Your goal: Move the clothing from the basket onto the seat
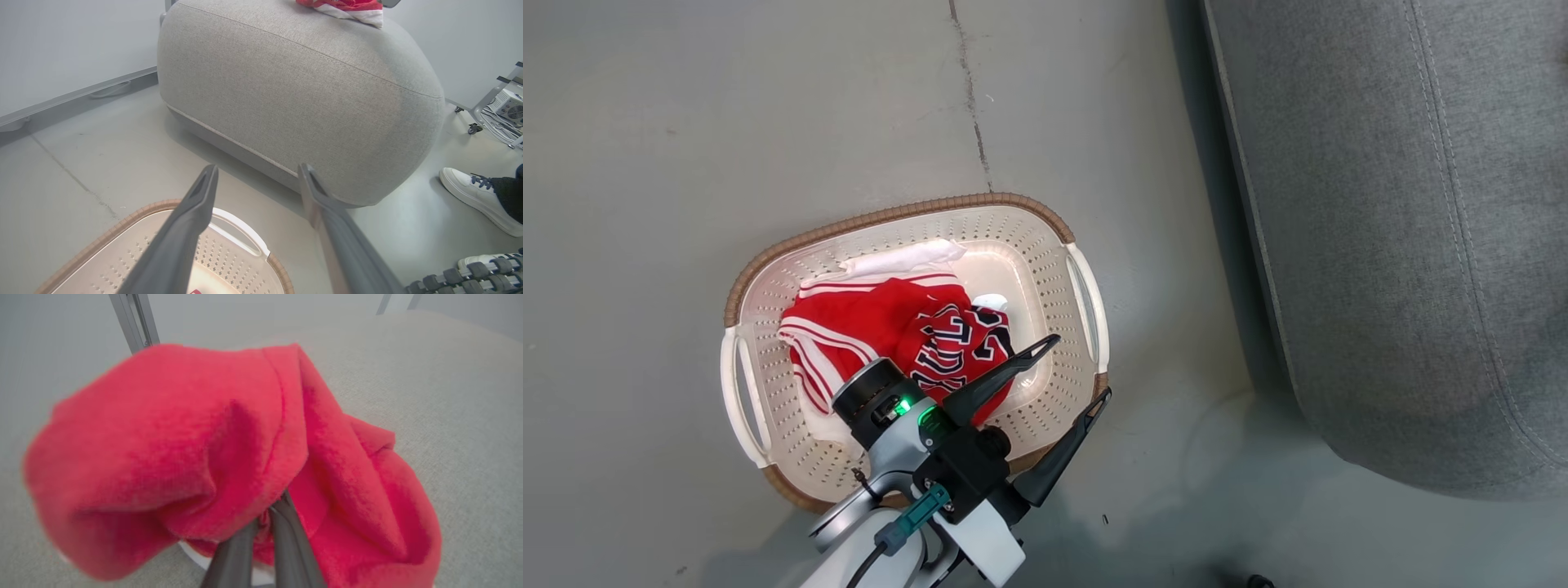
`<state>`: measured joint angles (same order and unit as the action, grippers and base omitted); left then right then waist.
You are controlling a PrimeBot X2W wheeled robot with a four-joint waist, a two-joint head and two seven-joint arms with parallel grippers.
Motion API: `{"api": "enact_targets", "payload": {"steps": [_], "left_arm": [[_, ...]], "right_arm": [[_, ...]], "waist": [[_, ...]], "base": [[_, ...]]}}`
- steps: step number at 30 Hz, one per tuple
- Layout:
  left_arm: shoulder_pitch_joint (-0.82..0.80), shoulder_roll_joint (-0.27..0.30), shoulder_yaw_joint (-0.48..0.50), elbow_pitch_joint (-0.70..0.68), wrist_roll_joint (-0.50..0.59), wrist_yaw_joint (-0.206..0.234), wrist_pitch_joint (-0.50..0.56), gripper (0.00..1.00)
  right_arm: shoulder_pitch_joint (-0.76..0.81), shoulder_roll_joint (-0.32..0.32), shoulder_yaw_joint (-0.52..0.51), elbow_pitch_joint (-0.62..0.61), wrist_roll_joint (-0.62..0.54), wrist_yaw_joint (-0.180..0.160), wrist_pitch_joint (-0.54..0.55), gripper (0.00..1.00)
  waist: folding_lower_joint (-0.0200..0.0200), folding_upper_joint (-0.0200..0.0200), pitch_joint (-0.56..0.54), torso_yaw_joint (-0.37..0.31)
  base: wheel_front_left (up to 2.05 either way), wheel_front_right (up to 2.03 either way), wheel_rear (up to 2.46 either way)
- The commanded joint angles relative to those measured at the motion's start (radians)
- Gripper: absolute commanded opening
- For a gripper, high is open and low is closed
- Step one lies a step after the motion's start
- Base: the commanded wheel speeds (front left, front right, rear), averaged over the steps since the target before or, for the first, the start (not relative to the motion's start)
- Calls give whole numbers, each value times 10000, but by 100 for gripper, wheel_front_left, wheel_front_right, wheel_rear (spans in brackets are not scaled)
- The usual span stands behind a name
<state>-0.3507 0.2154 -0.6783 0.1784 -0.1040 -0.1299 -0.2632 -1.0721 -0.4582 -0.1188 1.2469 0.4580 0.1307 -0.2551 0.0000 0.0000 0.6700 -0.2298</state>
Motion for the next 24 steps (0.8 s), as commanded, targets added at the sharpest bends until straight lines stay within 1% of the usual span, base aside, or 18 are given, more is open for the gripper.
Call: {"api": "enact_targets", "payload": {"steps": [1, 2, 7, 14, 16, 18, 21, 24], "left_arm": [[30, 40, 55, -2, 52, -5, -11, 100], [11, 35, 59, 12, 51, -5, -11, 100], [-59, -81, 86, 103, -11, -5, -11, 100], [7, -249, -52, 250, -108, -5, -11, 100], [35, -312, -147, 307, -187, -5, -11, 100], [136, -425, -187, 386, -272, -5, -11, 100], [269, -628, -287, 446, -395, -5, -11, 100], [467, -775, -335, 520, -483, -5, -11, 100]], "right_arm": [[-8, -65, -2, 109, 68, 2, 110, 80], [-5, -81, -28, 186, 117, 2, 212, 100], [-105, -144, 283, 237, 210, 2, 447, 100], [164, -192, 929, 77, 342, 2, 557, 100], [313, -288, 1210, 31, 372, 2, 650, 100], [495, -241, 1545, -95, 450, 2, 884, 100], [816, -457, 2097, -360, 606, 2, 1232, 100], [1133, -703, 2508, -593, 800, 2, 1225, 100]], "waist": [[0, 0, 13, 15], [0, 0, 17, 20], [0, 0, -145, -4], [0, 0, -828, -184], [0, 0, -1168, -220], [0, 0, -1551, -265], [0, 0, -2101, -328], [0, 0, -2678, -395]], "base": [[0, 0, 0], [0, 0, 0], [0, 0, 0], [0, 0, 0], [0, 0, 0], [0, 0, 0], [0, 0, 0], [0, 0, 0]]}}
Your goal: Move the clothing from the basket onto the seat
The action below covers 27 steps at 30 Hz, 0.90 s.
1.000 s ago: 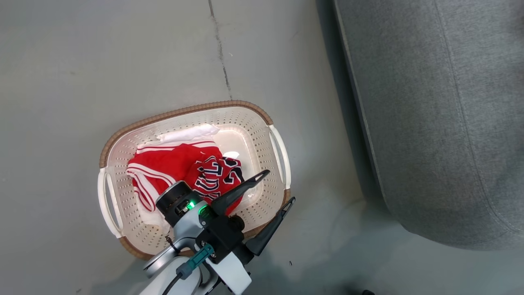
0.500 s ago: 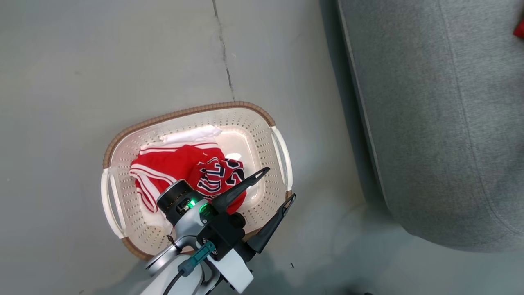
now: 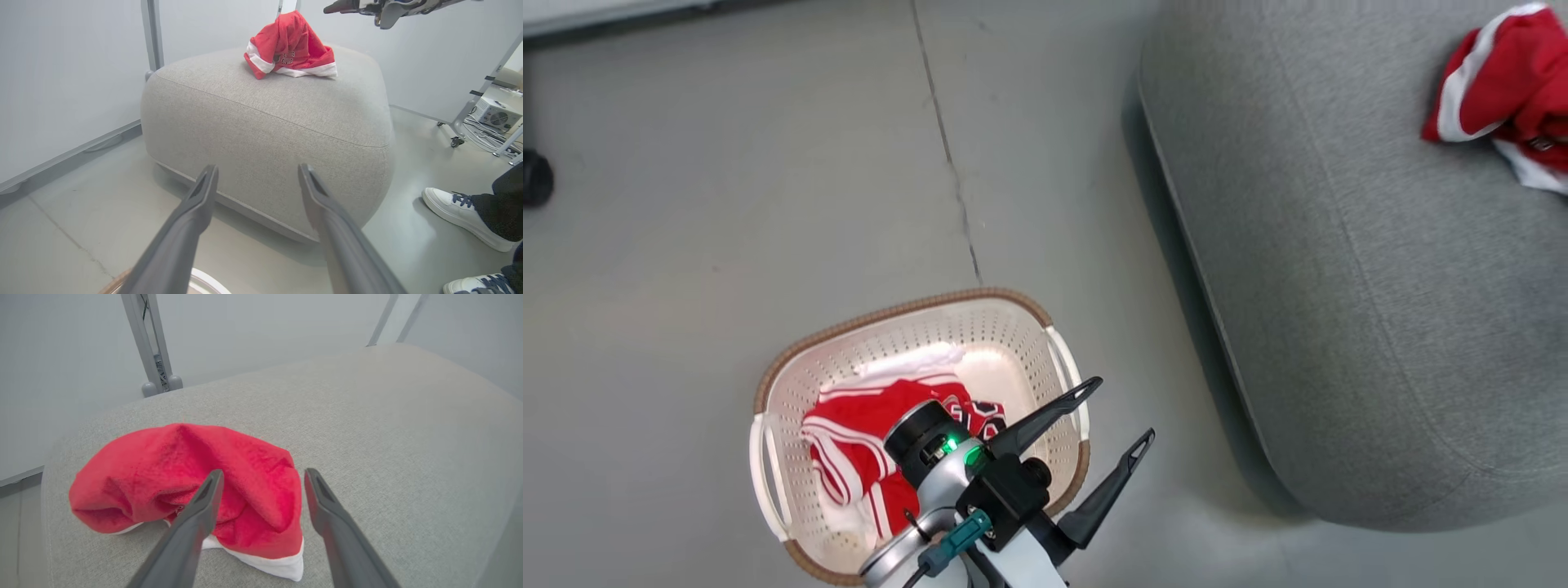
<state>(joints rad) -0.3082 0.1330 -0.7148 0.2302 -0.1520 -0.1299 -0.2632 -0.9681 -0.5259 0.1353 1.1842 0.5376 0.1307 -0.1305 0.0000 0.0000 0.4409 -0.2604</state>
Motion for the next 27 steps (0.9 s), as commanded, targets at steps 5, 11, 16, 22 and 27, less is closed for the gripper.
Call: {"api": "enact_targets", "payload": {"steps": [5, 11, 16, 22, 27], "left_arm": [[417, -236, 132, -38, -253, -5, -11, 100], [896, -555, 432, -203, -331, -5, -11, 100], [1320, -724, 918, -371, -415, -5, -11, 100], [1684, -793, 1574, -621, -340, -5, -11, 100], [2037, -809, 2074, -1081, -601, 73, -11, 100]], "right_arm": [[466, -357, 200, -579, 751, 1, -483, 100], [944, -946, 783, -1786, 1248, 2, -1153, 100], [1564, -1104, 837, -3715, 1928, 4, -1361, 100], [2811, -670, 577, -6667, 1809, 4, -1361, 100], [4080, -41, 363, -8776, 1476, 4, -1362, 100]], "waist": [[0, 0, -1325, -64], [0, 0, -2391, 45], [0, 0, -3215, 262], [0, 0, -3790, 583], [0, 0, -4122, 988]], "base": [[0, 0, 0], [0, 0, 0], [0, 0, 0], [0, 0, 0], [0, 0, 0]]}}
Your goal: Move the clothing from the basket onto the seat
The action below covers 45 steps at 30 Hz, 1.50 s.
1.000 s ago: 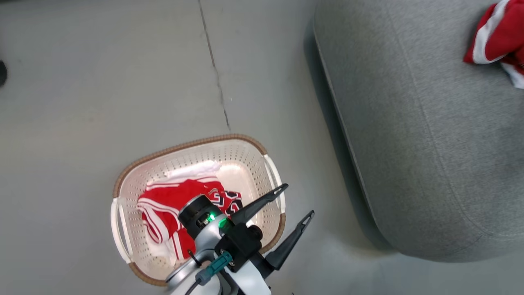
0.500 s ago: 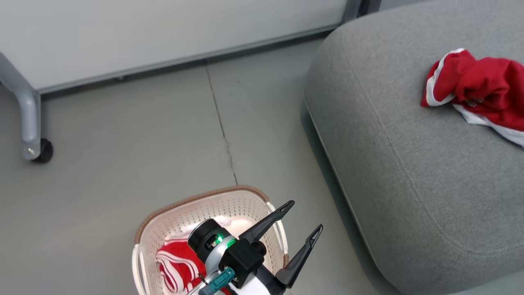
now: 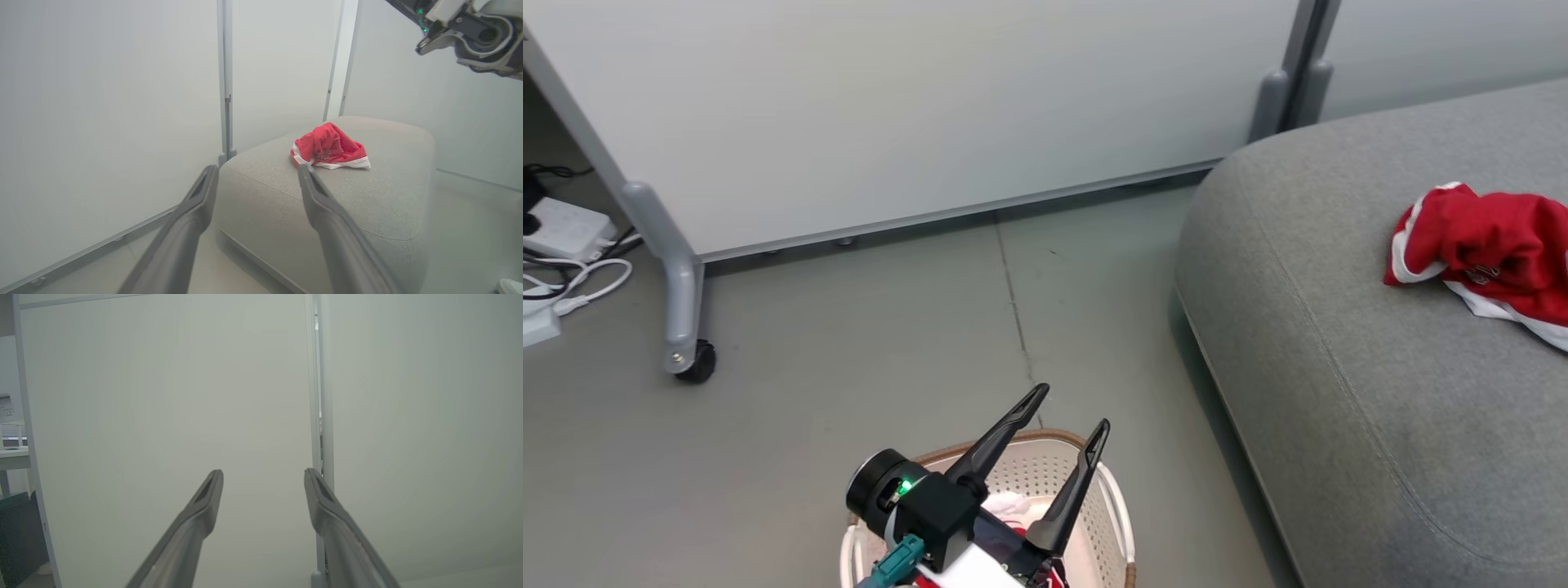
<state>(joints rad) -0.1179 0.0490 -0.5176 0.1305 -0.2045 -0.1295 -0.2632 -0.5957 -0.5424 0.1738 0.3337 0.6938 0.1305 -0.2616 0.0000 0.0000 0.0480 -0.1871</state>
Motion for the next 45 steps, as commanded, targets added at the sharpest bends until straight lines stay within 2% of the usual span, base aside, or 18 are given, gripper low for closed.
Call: {"api": "enact_targets", "payload": {"steps": [1, 8, 12, 17, 25, 33, 41, 45], "left_arm": [[167, 36, 195, -148, -79, 92, -11, 100], [409, 33, 945, -488, -178, 652, -11, 100], [516, 31, 1543, -607, -313, 1140, -11, 100], [623, 25, 2074, -629, -361, 1682, -11, 100], [1052, 28, 2533, -397, -599, 2288, -11, 100], [1347, 29, 2444, 83, -872, 2126, -11, 100], [1365, 32, 2656, 286, -1064, 2145, -11, 100], [1370, 32, 2689, 180, -1103, 2007, -11, 100]], "right_arm": [[614, 229, -59, -610, -222, 6, -51, 100], [2245, 1096, -447, -2144, -1467, 7, -51, 100], [3335, 1938, -547, -2805, -2259, 6, -53, 100], [4643, 3143, -812, -3036, -2903, 4, -52, 100], [5922, 4315, -1007, -2916, -3779, 6, -53, 100], [6376, 4744, -784, -2635, -4145, 6, -54, 100], [6272, 4713, -836, -2383, -3978, 6, -54, 100], [6314, 4709, -816, -2364, -3949, 6, -54, 100]], "waist": [[0, 0, -231, 359], [0, 0, -416, 1066], [0, 0, -486, 1539], [0, 0, -582, 2051], [0, 0, -717, 2407], [0, 0, -743, 2392], [0, 0, -754, 2301], [0, 0, -735, 2279]], "base": [[0, 0, 0], [0, 0, 0], [0, 0, 0], [0, 0, 0], [0, 0, 0], [0, 0, 0], [0, 0, 0], [0, 0, 0]]}}
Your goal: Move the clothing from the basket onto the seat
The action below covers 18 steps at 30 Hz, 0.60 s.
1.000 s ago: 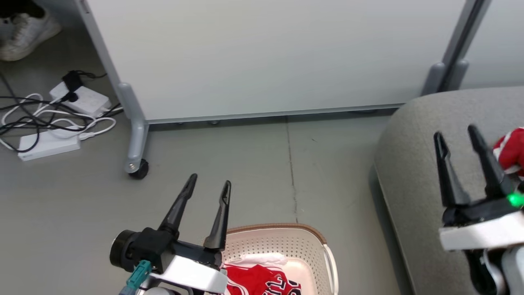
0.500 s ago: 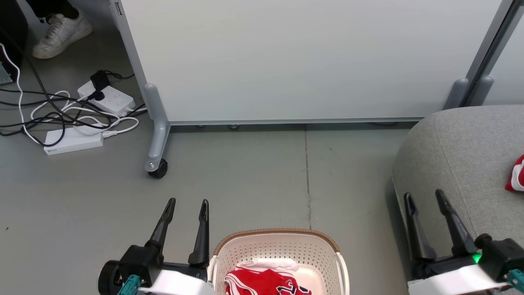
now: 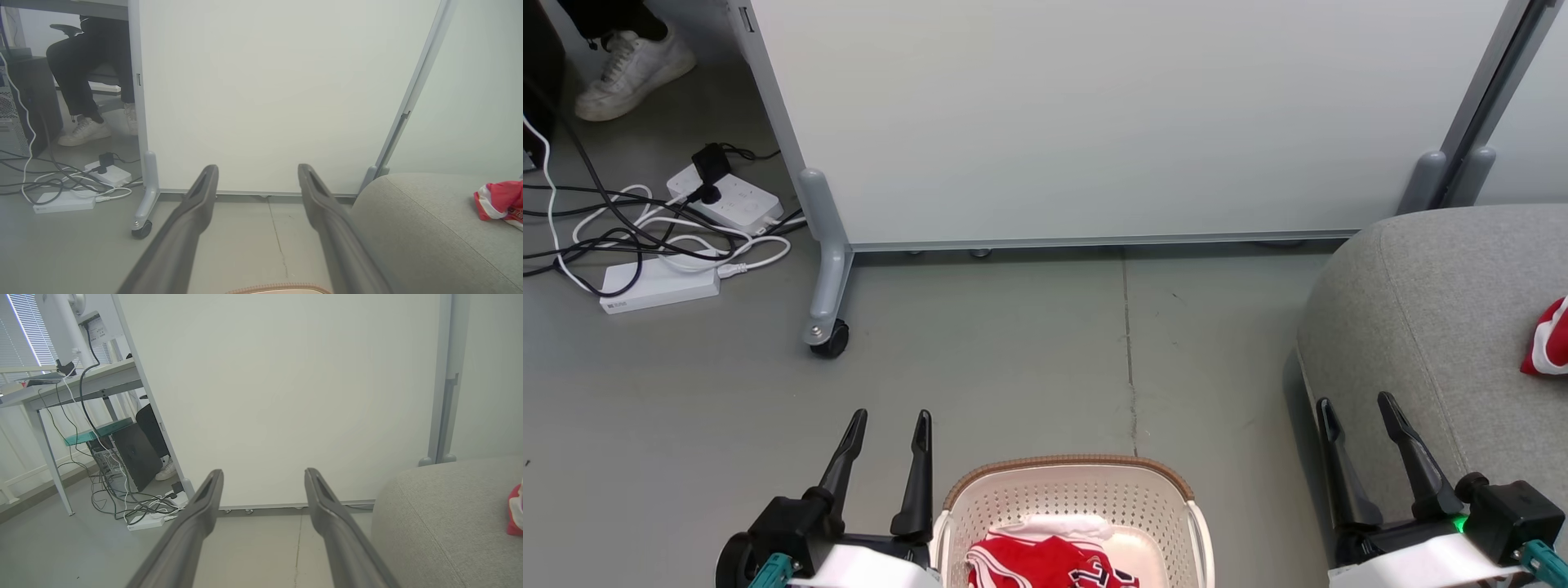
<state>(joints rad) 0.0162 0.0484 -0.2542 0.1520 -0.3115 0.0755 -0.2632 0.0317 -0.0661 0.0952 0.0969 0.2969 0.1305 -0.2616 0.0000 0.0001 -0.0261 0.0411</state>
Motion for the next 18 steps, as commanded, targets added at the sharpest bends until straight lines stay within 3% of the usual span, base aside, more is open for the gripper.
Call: {"api": "enact_targets", "payload": {"steps": [1, 18], "left_arm": [[17, 39, 66, -54, -32, -45, -11, 100], [-84, 37, 48, -148, -3, -119, -11, 100]], "right_arm": [[31, -52, -22, 7, 20, 6, -54, 100], [-58, -64, -2, -25, 166, 6, -54, 100]], "waist": [[0, -1, 17, -8], [0, -1, 78, -48]], "base": [[0, 0, 0], [0, 0, 0]]}}
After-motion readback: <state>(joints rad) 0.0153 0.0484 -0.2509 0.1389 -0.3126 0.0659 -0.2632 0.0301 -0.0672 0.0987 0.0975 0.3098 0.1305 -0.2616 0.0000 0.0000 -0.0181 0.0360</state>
